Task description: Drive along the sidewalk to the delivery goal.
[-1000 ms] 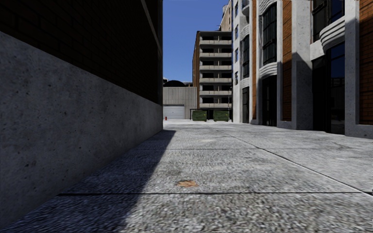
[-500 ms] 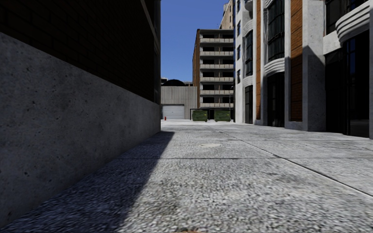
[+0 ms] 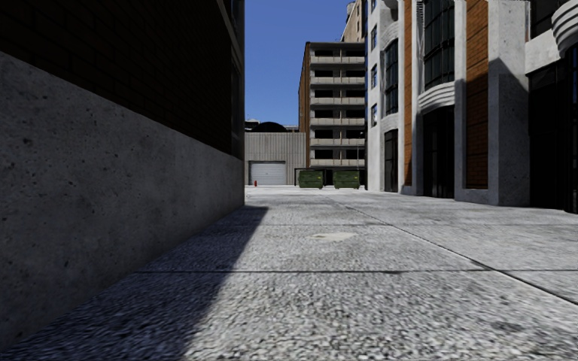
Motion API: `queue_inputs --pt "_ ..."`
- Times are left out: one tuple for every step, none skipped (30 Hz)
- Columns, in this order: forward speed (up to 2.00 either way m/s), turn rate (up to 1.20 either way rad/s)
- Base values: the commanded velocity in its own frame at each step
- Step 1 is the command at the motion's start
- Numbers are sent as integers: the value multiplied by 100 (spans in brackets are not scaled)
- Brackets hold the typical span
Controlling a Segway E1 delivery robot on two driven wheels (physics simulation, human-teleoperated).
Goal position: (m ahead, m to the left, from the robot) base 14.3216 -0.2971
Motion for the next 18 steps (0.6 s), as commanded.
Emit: queue_inputs --pt "200 0" --pt "200 0" --pt "200 0" --pt "200 0" --pt "200 0" --pt "200 0" --pt "200 0" --pt "200 0" --pt "200 0" --pt "200 0" --pt "200 0" --pt "200 0" --pt "200 0" --pt "200 0" --pt "200 0" --pt "200 0" --pt "200 0" --pt "200 0"
